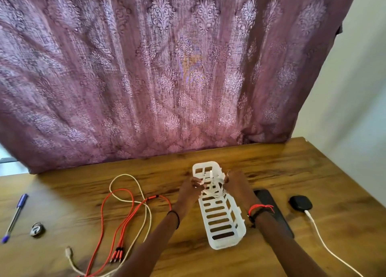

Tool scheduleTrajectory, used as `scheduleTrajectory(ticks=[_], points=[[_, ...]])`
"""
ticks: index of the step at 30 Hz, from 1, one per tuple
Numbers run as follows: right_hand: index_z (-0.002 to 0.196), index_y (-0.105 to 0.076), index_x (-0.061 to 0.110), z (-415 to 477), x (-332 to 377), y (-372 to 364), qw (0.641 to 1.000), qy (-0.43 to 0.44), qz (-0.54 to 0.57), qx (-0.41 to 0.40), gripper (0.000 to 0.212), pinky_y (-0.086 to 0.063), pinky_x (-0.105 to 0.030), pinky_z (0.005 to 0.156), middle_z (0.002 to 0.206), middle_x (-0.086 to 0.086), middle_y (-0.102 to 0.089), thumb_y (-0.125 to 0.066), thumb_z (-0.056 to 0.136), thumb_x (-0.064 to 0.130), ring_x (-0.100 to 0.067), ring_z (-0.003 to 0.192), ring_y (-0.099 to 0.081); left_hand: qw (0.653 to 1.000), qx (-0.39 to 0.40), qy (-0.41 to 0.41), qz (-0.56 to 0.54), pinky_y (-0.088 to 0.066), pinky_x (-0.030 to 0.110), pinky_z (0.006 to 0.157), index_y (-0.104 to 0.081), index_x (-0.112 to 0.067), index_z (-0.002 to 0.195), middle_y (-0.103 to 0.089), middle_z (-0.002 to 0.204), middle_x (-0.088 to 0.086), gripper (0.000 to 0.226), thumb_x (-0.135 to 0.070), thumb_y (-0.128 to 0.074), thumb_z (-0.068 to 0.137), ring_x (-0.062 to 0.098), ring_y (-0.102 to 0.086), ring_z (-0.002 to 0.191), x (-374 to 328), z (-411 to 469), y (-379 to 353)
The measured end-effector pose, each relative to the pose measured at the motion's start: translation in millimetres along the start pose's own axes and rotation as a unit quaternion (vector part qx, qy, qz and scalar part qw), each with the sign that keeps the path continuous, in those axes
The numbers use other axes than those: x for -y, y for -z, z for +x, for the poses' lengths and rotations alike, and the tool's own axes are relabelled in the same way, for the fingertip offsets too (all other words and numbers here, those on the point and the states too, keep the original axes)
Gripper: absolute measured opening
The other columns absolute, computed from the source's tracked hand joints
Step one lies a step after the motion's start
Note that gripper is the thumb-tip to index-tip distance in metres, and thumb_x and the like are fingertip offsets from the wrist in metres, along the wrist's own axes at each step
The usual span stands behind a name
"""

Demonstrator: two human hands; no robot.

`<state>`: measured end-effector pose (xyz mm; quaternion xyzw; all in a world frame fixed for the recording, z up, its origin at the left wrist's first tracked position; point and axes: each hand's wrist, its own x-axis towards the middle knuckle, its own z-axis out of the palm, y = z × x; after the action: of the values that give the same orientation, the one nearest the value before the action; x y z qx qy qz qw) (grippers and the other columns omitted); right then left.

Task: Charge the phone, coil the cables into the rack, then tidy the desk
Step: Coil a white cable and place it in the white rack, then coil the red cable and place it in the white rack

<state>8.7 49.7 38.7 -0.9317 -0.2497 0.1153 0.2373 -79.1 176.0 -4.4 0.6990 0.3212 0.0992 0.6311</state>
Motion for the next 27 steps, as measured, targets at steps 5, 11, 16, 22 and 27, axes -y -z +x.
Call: scheduleTrajectory(ticks=[5, 11, 16, 22, 27], points=[[0.111, -0.055, -0.001, -15, 4, -26, 0.999, -0.006, -0.031, -0.001, 0.024, -0.049, -0.036, 0.08, 0.11, -0.021, -0.06, -0.044, 0.09, 0.002, -0.034, 0.1, -0.059, 0.997, -0.031, 0.028, 0.066, -0.039, 0.017, 0.054, -0.05, -0.014, 0.094, -0.054, 0.079, -0.004, 0.022, -0.014, -0.069, 0.083, 0.006, -0.051, 0.068, 6, 4, -3], [0.114, -0.052, 0.001, -23, 8, -45, 1.0, -0.008, -0.027, 0.003, 0.025, -0.05, -0.04, 0.089, 0.114, -0.018, -0.059, -0.041, 0.092, 0.004, -0.032, 0.104, -0.058, 0.999, -0.018, 0.024, 0.012, -0.046, 0.023, 0.067, -0.053, -0.011, 0.093, -0.06, 0.088, 0.0, 0.017, -0.014, -0.068, 0.084, 0.012, -0.056, 0.08, 16, 5, 0], [0.115, -0.052, 0.006, -28, 6, -53, 1.0, 0.006, -0.02, 0.005, 0.025, -0.046, -0.031, 0.092, 0.118, -0.013, -0.057, -0.039, 0.093, 0.005, -0.024, 0.108, -0.055, 1.0, -0.011, 0.008, 0.003, -0.047, 0.021, 0.068, -0.054, -0.009, 0.093, -0.057, 0.084, -0.001, 0.016, -0.016, -0.066, 0.086, 0.009, -0.053, 0.075, 19, 4, 2], [0.114, -0.054, 0.003, -25, -1, -55, 1.0, 0.011, -0.029, 0.002, 0.025, -0.047, -0.033, 0.093, 0.117, -0.015, -0.057, -0.04, 0.094, 0.005, -0.025, 0.108, -0.055, 1.0, -0.01, 0.013, 0.017, -0.049, 0.025, 0.072, -0.054, -0.014, 0.088, -0.059, 0.086, 0.0, 0.014, -0.017, -0.067, 0.085, 0.012, -0.054, 0.08, 17, 5, 3], [0.097, -0.062, 0.011, -18, -5, -43, 0.999, 0.021, -0.014, -0.022, 0.026, -0.051, -0.022, 0.06, 0.097, -0.007, -0.066, -0.036, 0.096, 0.012, -0.011, 0.076, -0.06, 0.999, -0.004, 0.027, 0.019, -0.05, 0.029, 0.077, -0.056, -0.016, 0.089, -0.06, 0.087, -0.001, 0.013, -0.019, -0.068, 0.085, 0.013, -0.056, 0.083, 18, 6, 3]])
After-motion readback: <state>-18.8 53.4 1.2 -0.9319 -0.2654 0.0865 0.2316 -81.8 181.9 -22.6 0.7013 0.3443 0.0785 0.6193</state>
